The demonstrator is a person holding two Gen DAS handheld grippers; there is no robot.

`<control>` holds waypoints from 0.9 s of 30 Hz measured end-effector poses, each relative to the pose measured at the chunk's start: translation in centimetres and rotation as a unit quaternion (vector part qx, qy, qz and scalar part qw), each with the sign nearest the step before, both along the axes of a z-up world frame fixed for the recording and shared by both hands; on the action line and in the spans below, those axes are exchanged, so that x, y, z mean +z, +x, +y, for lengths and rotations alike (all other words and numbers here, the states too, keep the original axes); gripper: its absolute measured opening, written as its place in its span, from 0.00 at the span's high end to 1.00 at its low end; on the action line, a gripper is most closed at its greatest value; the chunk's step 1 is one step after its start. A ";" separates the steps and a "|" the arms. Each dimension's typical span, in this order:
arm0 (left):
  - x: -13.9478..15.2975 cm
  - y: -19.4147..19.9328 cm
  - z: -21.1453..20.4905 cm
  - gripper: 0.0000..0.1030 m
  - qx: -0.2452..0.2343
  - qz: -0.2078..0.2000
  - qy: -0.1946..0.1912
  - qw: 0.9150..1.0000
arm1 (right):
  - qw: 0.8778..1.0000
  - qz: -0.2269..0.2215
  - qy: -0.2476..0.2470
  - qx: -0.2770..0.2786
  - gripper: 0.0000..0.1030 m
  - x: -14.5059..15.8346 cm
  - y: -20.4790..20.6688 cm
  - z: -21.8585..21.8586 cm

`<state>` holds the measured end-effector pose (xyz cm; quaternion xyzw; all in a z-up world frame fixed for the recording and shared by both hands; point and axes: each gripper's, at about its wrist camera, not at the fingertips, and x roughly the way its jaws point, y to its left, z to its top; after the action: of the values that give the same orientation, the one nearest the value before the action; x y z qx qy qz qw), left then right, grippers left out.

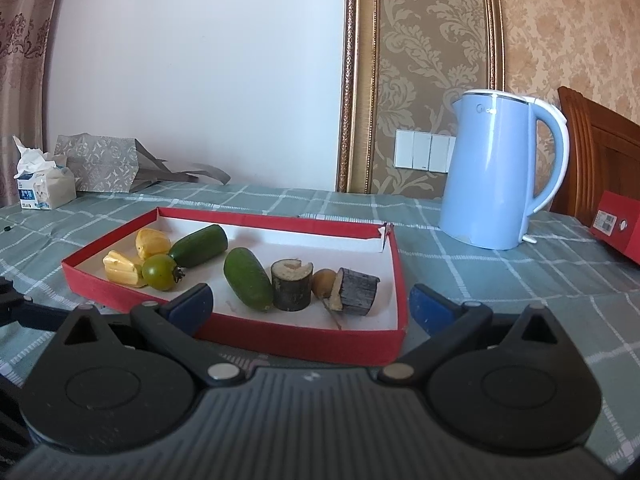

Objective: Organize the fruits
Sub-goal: 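Grasp the yellow-green round fruit in front of the tray with the left tool, then grasp the small brown round fruit with the right tool while the left tool holds the yellow-green fruit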

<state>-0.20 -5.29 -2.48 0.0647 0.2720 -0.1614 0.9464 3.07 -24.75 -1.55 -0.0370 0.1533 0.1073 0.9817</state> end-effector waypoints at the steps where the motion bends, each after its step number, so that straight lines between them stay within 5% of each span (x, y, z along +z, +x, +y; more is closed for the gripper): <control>1: -0.1 0.1 0.1 0.12 0.005 0.003 0.001 1.000 | 1.000 0.003 -0.001 0.000 0.00 -0.1 0.1 0.1; 6: -0.4 0.6 0.1 0.19 0.003 0.024 0.003 1.000 | 1.000 0.010 -0.011 0.005 0.00 -0.3 0.1 0.5; 8: -0.5 0.5 -0.1 0.35 0.000 0.025 0.005 1.000 | 1.000 0.009 -0.015 0.006 0.00 -0.3 0.1 0.7; 16: -0.4 0.4 -0.2 0.67 0.001 0.023 0.002 1.000 | 1.000 0.015 -0.017 0.005 0.00 -0.4 0.2 0.7; 27: -0.2 0.4 0.2 0.68 0.008 0.016 -0.005 1.000 | 1.000 0.014 -0.021 0.005 0.00 -0.4 0.2 0.7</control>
<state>0.23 -5.04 -2.69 0.0551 0.2865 -0.1564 0.9436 3.31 -24.05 -1.91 -0.0565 0.1692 0.1097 0.9778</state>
